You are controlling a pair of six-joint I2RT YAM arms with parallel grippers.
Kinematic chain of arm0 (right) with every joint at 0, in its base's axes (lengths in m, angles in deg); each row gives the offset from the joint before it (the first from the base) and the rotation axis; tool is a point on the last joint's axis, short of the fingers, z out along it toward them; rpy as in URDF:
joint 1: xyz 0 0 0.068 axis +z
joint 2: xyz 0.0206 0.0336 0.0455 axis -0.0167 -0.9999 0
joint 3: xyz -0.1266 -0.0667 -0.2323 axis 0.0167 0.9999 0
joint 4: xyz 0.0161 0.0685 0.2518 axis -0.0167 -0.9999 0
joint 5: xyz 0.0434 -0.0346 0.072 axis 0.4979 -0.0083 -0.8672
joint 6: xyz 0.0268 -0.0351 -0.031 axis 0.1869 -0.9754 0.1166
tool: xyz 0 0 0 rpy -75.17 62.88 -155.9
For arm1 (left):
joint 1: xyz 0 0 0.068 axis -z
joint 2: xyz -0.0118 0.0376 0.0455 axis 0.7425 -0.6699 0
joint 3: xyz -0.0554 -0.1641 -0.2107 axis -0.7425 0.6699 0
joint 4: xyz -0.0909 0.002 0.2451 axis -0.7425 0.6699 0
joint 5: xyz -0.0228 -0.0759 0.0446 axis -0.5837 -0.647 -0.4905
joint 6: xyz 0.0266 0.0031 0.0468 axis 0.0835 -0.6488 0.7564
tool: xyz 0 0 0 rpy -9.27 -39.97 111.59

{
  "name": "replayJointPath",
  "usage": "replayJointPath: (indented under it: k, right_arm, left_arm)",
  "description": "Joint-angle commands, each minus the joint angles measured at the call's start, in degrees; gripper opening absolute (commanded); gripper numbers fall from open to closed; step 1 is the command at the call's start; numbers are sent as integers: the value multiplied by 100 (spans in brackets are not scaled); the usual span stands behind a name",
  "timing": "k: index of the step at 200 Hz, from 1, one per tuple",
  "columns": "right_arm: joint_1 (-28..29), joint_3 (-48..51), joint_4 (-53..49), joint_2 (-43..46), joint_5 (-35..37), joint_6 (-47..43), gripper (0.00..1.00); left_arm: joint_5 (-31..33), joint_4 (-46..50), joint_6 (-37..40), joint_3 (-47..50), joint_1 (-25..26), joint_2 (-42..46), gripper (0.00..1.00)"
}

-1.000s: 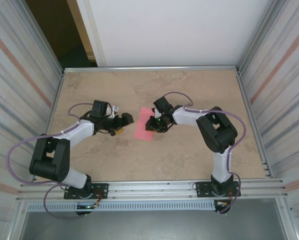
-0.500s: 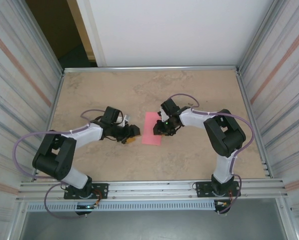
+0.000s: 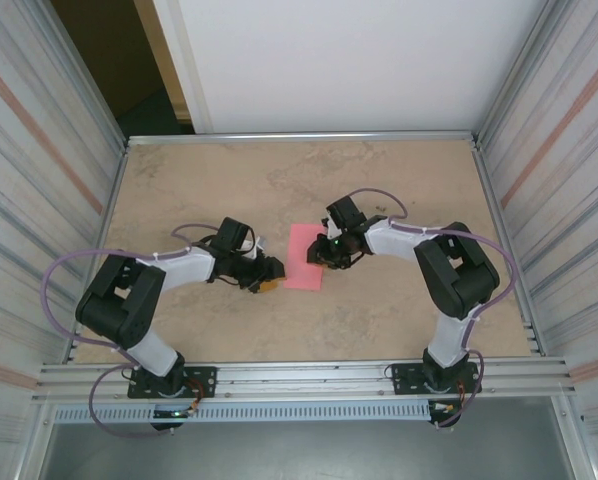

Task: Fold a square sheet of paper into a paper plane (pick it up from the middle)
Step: Third fold the triangle at the center of the table.

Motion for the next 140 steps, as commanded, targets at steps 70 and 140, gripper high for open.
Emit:
replayJointPath:
  k: [70,140]
  right_arm:
    - [-157,370,-26,-292,53,199,24]
    - [-166,377,-19,-309,43,184,24]
  left_arm:
    - [-49,-75,11,-249,121,-365,34]
    - [-28,-41,25,-432,149,-613,36]
